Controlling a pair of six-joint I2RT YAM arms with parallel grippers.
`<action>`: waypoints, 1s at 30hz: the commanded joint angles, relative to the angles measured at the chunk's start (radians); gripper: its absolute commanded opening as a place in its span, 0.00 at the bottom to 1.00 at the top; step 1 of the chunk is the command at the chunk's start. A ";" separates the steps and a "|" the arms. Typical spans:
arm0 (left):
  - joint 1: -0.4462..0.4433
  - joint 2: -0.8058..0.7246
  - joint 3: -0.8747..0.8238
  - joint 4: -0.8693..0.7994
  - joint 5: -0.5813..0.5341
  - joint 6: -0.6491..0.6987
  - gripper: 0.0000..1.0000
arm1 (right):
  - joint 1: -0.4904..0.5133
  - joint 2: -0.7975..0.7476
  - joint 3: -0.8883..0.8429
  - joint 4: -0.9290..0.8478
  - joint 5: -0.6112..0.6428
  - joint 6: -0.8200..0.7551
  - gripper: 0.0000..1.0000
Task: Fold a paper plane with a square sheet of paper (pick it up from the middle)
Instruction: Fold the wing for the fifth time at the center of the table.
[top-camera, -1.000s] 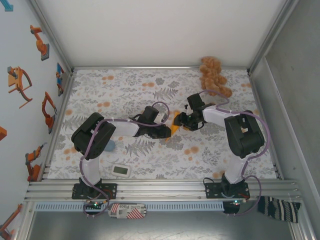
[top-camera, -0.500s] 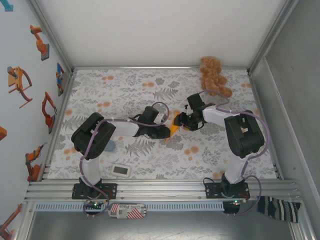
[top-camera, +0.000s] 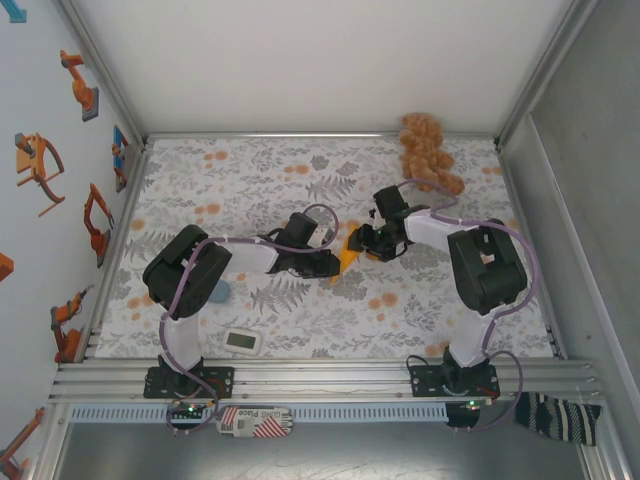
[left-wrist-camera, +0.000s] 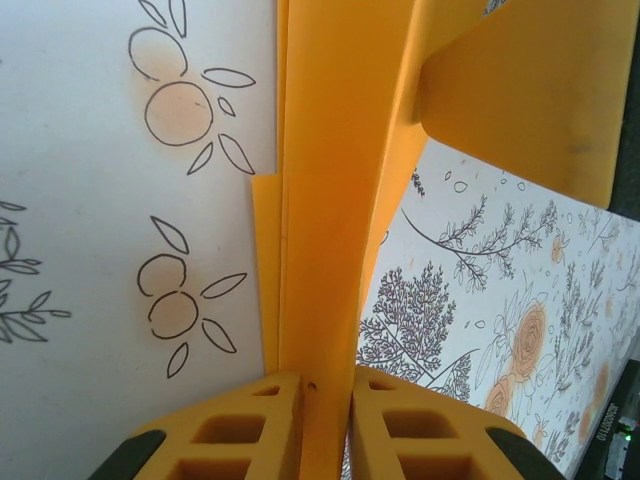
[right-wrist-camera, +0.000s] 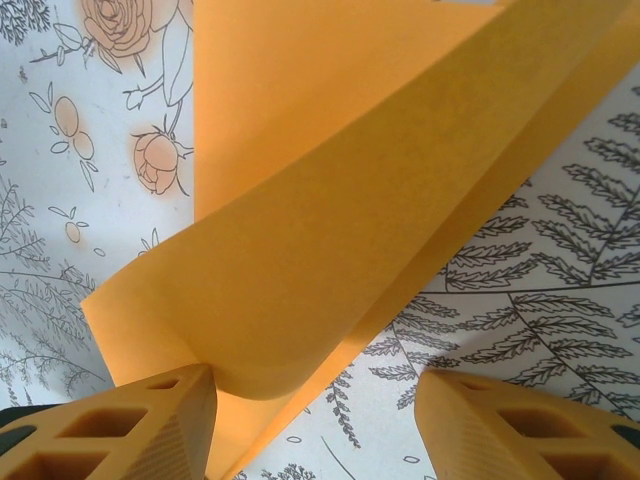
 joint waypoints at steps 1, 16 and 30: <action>-0.018 0.060 -0.031 -0.081 -0.050 -0.003 0.20 | 0.007 0.173 -0.054 0.036 0.177 -0.006 0.57; -0.039 0.116 -0.024 -0.171 -0.114 -0.028 0.17 | 0.016 0.226 -0.026 -0.009 0.240 -0.001 0.53; -0.044 -0.022 0.054 -0.221 -0.106 -0.005 0.27 | 0.018 0.218 -0.022 -0.010 0.214 -0.026 0.53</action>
